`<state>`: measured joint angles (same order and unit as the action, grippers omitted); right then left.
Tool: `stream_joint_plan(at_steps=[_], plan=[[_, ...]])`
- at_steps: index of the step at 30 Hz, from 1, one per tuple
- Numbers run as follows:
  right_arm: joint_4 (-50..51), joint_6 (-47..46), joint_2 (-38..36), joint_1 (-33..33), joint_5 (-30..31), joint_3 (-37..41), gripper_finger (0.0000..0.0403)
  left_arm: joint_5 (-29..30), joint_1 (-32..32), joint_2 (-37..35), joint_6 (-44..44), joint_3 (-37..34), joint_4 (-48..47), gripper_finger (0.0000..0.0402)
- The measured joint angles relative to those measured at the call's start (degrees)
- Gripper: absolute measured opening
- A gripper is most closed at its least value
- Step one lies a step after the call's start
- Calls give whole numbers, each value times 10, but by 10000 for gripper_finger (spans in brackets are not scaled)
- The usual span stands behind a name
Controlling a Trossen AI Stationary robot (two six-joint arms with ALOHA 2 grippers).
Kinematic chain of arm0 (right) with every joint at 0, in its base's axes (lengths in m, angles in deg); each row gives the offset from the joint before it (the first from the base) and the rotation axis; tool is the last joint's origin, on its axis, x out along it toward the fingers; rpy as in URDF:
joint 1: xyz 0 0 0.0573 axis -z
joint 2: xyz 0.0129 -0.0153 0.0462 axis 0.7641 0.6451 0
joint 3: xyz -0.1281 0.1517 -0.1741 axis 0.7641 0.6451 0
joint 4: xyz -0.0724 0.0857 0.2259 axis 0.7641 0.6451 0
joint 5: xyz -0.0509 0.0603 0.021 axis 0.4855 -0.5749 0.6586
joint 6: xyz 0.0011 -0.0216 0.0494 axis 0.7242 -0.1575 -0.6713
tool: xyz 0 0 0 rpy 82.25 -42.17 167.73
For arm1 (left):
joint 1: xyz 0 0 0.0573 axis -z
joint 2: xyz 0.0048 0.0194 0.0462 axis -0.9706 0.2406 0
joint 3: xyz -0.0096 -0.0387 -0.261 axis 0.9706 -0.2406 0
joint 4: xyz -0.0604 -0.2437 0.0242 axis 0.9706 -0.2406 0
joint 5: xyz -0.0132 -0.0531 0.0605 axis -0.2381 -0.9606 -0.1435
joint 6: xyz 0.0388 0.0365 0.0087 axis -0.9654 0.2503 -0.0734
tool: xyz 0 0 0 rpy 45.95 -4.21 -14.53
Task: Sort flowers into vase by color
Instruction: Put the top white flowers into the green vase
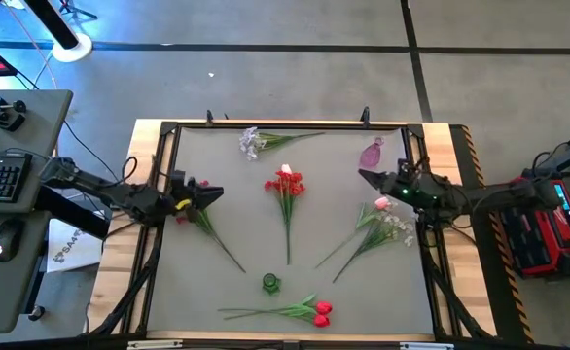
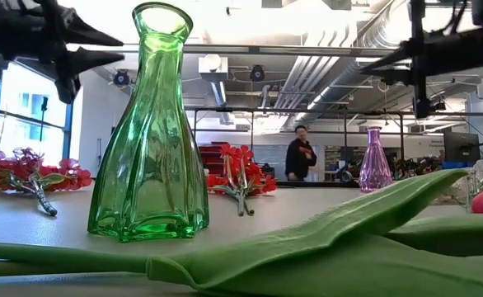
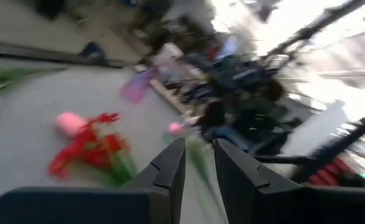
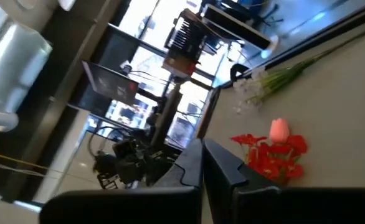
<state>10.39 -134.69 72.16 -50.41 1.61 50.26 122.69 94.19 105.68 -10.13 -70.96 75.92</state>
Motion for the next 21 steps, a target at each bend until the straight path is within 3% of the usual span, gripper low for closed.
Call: stream_joint_plan(at_steps=[4,9,17,21], plan=[[12,16,70,2,0,-46,1,33,-16,58,144,12,-77,77],[31,32,129,2,-17,-90,1,-35,-37,107,263,13,-102,77],[35,23,196,2,-78,-114,5,-88,-45,134,290,29,-101,76],[35,-2,217,2,-98,-114,39,-98,-45,160,264,75,-149,72]])
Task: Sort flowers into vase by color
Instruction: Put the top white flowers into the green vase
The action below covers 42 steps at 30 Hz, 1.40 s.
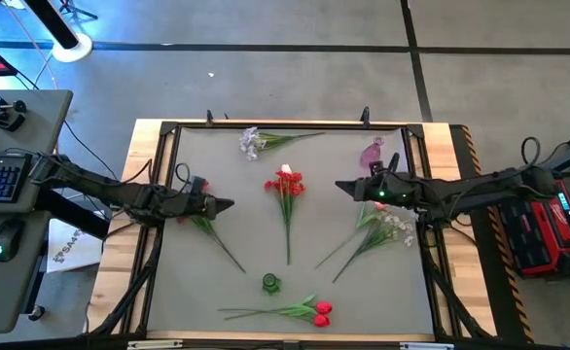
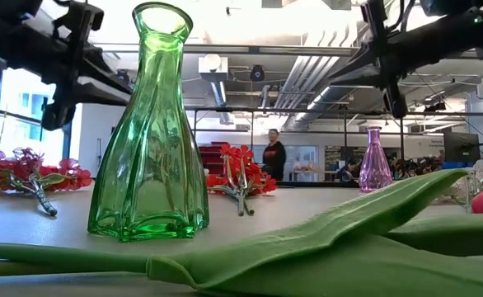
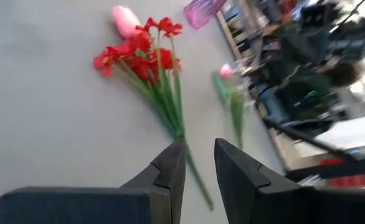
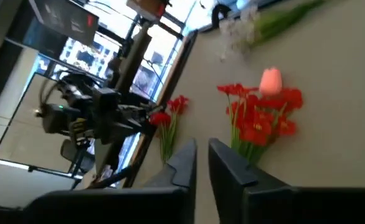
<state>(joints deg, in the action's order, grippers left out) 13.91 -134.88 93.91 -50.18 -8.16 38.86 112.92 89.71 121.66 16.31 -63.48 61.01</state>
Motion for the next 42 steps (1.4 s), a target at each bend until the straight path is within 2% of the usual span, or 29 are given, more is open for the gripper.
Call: stream_joint_plan(at_steps=[4,7,12,17,20,24,28,34,42], plan=[[1,-19,15,0,-12,0,100,-1,0,46,-31,59,-75,71],[13,-52,25,1,-12,0,145,-5,-5,89,-60,92,-97,73],[40,-102,36,4,-15,0,186,-70,-38,158,-78,135,-90,97],[52,-143,36,4,-28,0,192,-115,-66,217,-84,165,-85,140],[61,-162,36,4,-42,0,193,-121,-75,248,-102,182,-85,157],[70,-168,36,4,-59,0,193,-125,-102,275,-114,204,-87,163],[67,-168,36,3,-74,0,193,-170,-170,288,-161,242,-95,163],[67,-167,36,3,-82,0,193,-242,-291,339,-311,335,-131,163],[67,-148,36,3,-109,0,193,-332,-406,511,-514,519,-265,163]])
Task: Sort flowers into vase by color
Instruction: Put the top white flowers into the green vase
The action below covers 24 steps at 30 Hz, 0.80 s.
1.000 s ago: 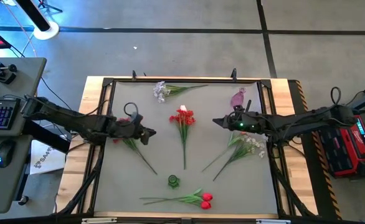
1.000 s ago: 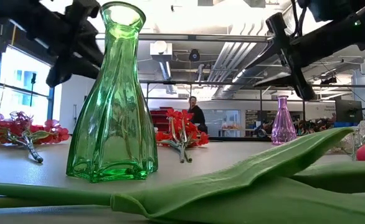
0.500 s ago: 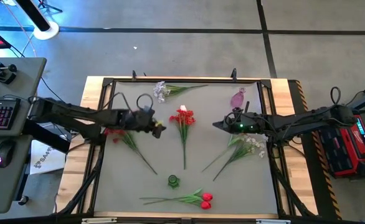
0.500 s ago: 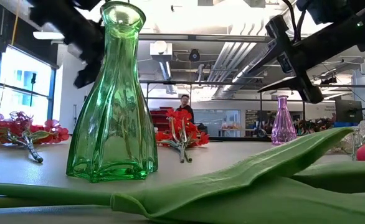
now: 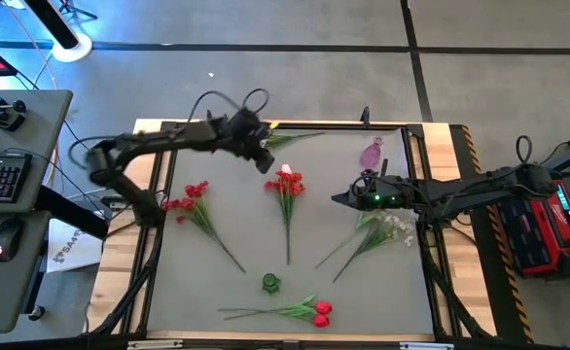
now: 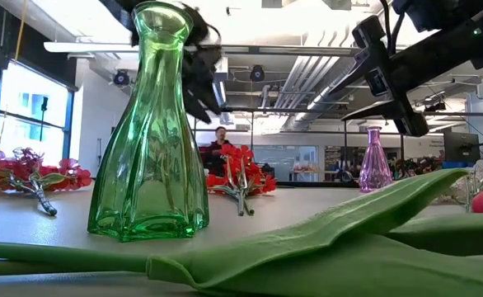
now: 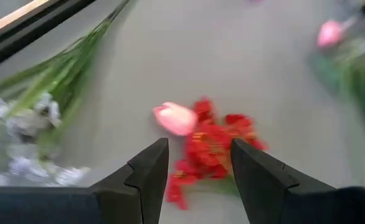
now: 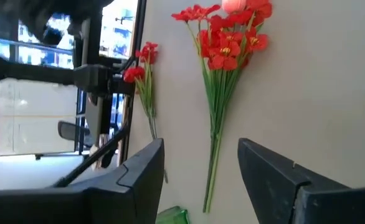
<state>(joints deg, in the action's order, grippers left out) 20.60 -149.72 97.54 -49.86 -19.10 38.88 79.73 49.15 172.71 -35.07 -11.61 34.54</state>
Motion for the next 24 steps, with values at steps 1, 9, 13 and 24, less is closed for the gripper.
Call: stream_joint_plan(at_steps=[1,9,13,24], plan=[[0,5,0,0,-6,0,193,-2,-8,22,-23,23,-20,163],[0,33,0,0,-20,0,193,6,-57,163,-183,183,-114,163],[6,37,0,0,-18,0,193,34,-78,221,-249,242,-163,163],[28,29,0,0,-8,0,193,89,-117,327,-407,327,-244,163]])
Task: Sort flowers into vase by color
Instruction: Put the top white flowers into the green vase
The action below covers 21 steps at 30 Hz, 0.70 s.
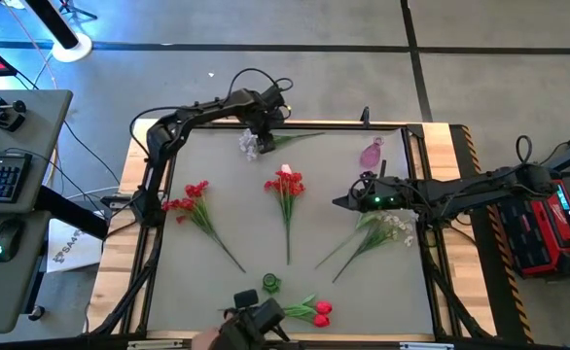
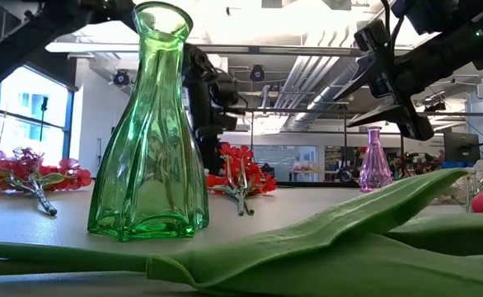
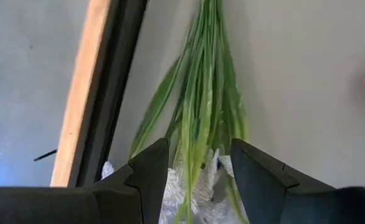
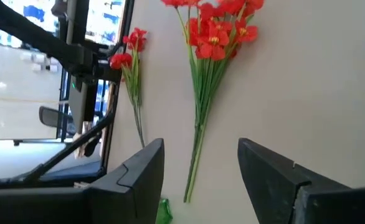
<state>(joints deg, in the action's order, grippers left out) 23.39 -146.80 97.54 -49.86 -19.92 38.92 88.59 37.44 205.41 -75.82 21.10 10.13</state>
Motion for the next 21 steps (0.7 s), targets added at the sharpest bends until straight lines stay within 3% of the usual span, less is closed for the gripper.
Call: stream_joint_plan(at_steps=[9,16,21], plan=[[0,-18,0,0,33,0,193,39,-4,37,-57,1,-8,150],[0,-28,0,0,40,0,193,62,-4,45,-105,1,-3,82],[-8,-33,0,0,43,0,193,128,1,41,-132,1,-7,19]])
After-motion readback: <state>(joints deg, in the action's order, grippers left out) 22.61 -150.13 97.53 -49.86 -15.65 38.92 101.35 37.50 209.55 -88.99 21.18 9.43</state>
